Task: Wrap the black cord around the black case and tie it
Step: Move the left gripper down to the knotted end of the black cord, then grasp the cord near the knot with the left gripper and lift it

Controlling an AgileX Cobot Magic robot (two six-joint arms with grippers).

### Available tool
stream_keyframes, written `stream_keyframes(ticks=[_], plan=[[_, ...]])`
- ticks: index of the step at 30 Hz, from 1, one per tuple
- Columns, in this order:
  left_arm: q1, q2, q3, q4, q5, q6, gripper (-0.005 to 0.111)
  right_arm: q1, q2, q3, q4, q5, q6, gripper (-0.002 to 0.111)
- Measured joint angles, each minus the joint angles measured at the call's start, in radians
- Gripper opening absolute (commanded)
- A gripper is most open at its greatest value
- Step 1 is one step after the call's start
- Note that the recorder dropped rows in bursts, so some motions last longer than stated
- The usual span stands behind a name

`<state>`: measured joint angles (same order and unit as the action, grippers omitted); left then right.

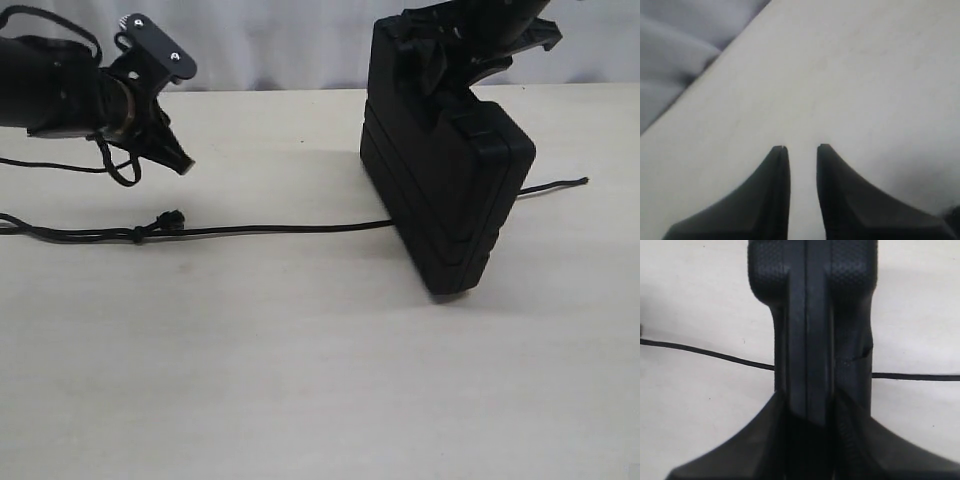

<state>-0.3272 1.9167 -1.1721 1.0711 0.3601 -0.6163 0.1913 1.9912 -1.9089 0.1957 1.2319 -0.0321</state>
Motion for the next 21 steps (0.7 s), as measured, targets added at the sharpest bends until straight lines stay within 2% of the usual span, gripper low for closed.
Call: stream_keyframes(ticks=[2, 6, 8, 11, 16, 21], plan=[[0.031, 0.0, -0.043, -0.26, 0.096, 0.247, 0.021, 0.0, 0.0, 0.0, 0.0, 0.0, -0.002, 0.004], [0.143, 0.018, -0.147, -0.932, 0.394, 0.879, 0.022, 0.0, 0.0, 0.0, -0.002, 0.0, -0.004, 0.004], [0.189, 0.034, -0.163, -1.156, 0.509, 1.119, 0.022, 0.0, 0.0, 0.0, -0.002, 0.0, -0.006, 0.004], [0.207, 0.049, -0.163, -1.249, 0.577, 1.344, 0.031, 0.0, 0.0, 0.0, -0.002, 0.0, -0.006, 0.004], [0.201, 0.049, -0.152, -1.237, 0.567, 1.604, 0.054, 0.0, 0.0, 0.0, -0.002, 0.0, -0.006, 0.004], [0.201, 0.049, -0.07, -1.235, 0.448, 1.977, 0.054, 0.0, 0.0, 0.0, -0.002, 0.0, -0.006, 0.004]])
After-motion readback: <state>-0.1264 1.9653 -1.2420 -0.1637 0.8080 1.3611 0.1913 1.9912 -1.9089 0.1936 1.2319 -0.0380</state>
